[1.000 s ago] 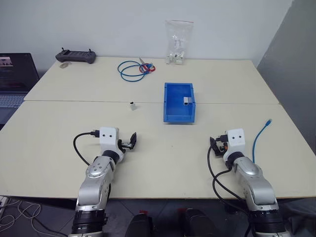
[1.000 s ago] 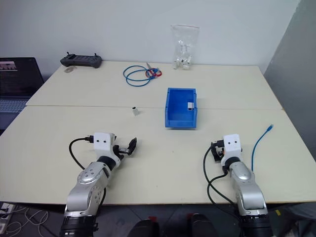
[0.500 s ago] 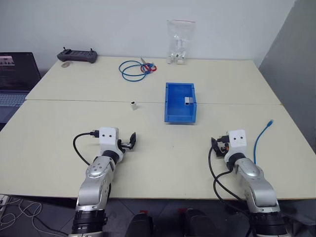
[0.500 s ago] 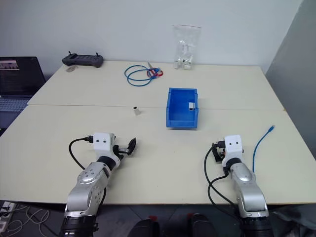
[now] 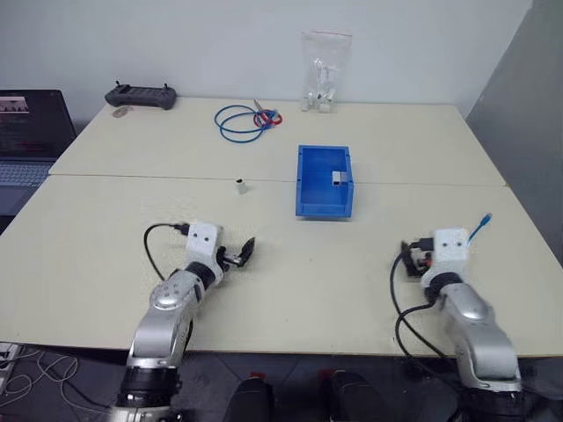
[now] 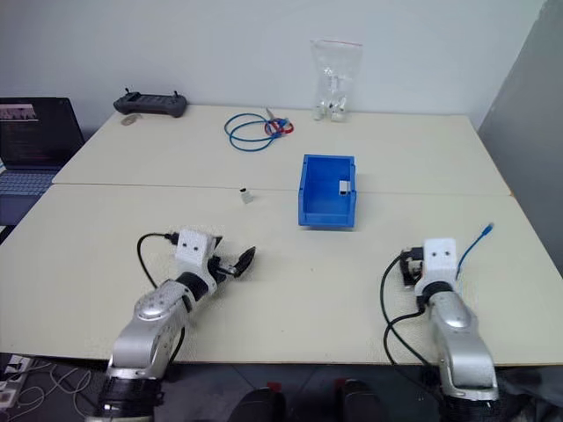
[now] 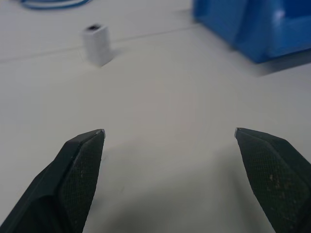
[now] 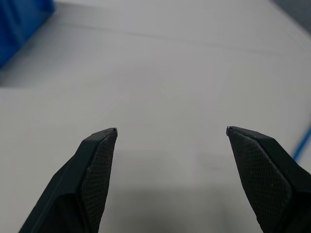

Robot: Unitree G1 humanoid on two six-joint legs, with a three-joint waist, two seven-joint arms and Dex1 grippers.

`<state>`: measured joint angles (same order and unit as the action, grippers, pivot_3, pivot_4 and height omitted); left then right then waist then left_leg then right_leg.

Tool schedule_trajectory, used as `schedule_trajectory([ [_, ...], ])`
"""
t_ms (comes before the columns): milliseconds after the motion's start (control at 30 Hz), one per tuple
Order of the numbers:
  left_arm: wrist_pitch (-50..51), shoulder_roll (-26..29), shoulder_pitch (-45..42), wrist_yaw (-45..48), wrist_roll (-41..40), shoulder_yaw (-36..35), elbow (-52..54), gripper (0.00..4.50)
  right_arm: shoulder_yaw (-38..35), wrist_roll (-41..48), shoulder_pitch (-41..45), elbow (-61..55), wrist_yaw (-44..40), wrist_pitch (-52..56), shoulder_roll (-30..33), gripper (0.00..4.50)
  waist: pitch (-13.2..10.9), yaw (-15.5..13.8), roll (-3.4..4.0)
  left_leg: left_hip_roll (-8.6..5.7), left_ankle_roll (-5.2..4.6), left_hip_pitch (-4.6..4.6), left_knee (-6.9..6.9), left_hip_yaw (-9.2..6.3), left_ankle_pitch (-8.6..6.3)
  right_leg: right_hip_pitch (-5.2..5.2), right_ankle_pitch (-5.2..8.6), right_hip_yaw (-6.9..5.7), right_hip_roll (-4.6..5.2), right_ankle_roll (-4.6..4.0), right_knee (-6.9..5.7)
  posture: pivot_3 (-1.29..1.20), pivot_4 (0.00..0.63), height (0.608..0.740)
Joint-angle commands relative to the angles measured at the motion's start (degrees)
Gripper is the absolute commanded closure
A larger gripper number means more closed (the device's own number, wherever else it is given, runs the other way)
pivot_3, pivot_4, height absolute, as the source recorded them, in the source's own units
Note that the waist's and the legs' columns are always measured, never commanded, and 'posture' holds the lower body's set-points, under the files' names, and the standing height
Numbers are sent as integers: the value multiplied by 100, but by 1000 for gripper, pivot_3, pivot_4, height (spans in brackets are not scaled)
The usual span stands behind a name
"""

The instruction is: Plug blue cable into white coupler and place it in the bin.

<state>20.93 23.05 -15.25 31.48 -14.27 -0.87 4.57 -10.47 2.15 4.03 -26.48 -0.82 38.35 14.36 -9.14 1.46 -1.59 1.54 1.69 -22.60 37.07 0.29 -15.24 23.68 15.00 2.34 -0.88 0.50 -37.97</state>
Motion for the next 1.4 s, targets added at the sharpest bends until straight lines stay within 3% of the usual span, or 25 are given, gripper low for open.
schedule_trajectory([
  [33, 87, 264, -985, 1533, -519, 565, 179, 0, -690, -159, 449, -149, 486, 697, 71, 686, -1, -7, -2, -3, 2, -1, 1, -1, 1, 0, 0, -2, -2, 1, 0, 0, 150, 740],
  [267, -724, -154, -2688, 3001, -166, 1410, -1680, 0, -1308, 70, 1767, 2170, 832, 397, 38, 686, -4, 72, 6, -14, 0, 5, -4, 22, 2, -1, -3, 19, -11, 6, 8, 0, 150, 740],
  [433, -1274, -443, -3248, 3426, 66, 1571, -2617, 0, -1602, 303, 2177, 3240, 878, 327, 74, 686, -8, 66, 13, -9, -2, -35, -7, 29, 3, 41, -3, 21, -18, 0, -6, 0, 150, 740],
  [533, -1495, -556, -3310, 3534, 163, 1582, -2902, 0, -1697, 423, 2152, 3359, 904, 276, 35, 1165, -8, 64, 14, -5, -4, -35, -7, 27, 2, 42, -5, 26, -18, -4, -5, 0, 150, 740],
  [867, -1781, -722, -3326, 3517, 339, 1520, -3358, 0, -1548, 517, 1861, 3011, 815, 141, 65, 3633, -7, 7, 13, -18, -7, -36, -1, 19, 0, 37, -4, 20, -10, 1, -9, 0, 150, 740],
  [1000, -1964, -726, -3344, 3311, 409, 1394, -3459, 0, -1366, 506, 1755, 2817, 481, 86, 360, 4470, -8, 10, 13, -17, -7, -37, 1, 18, 0, 38, -4, 20, -11, 2, -11, 0, 150, 740],
  [1100, -1874, -545, -3237, 3202, 343, 1230, -3150, 0, -838, 597, 1562, 2354, -454, 83, 945, 4470, -12, 15, 20, -19, -7, -38, -1, 19, 0, 39, -5, 22, -10, 2, -10, 0, 150, 740],
  [1233, -1451, 99, -2614, 3186, 215, 911, -2176, 0, 130, 1202, 1046, 1350, -3013, -91, 2339, 4470, -20, 85, 40, -14, -8, -39, 0, 27, 0, 44, -4, 29, -13, 2, -9, 0, 150, 740],
  [1333, -657, 643, -1265, 2696, -122, 225, -939, 0, 737, 1827, 810, 794, -4722, -214, 3158, 4470, -16, 179, 44, 6, -15, -23, -10, 13, -5, 39, -4, 32, -20, 1, -6, 0, 150, 740],
  [1400, -155, 800, -239, 2414, -378, -79, 71, 0, 1210, 1892, 1017, 789, -5077, -330, 3074, 4470, -17, 221, 40, 20, -16, -21, -6, -10, -6, 38, -2, 20, -35, -2, -8, 0, 150, 740],
])
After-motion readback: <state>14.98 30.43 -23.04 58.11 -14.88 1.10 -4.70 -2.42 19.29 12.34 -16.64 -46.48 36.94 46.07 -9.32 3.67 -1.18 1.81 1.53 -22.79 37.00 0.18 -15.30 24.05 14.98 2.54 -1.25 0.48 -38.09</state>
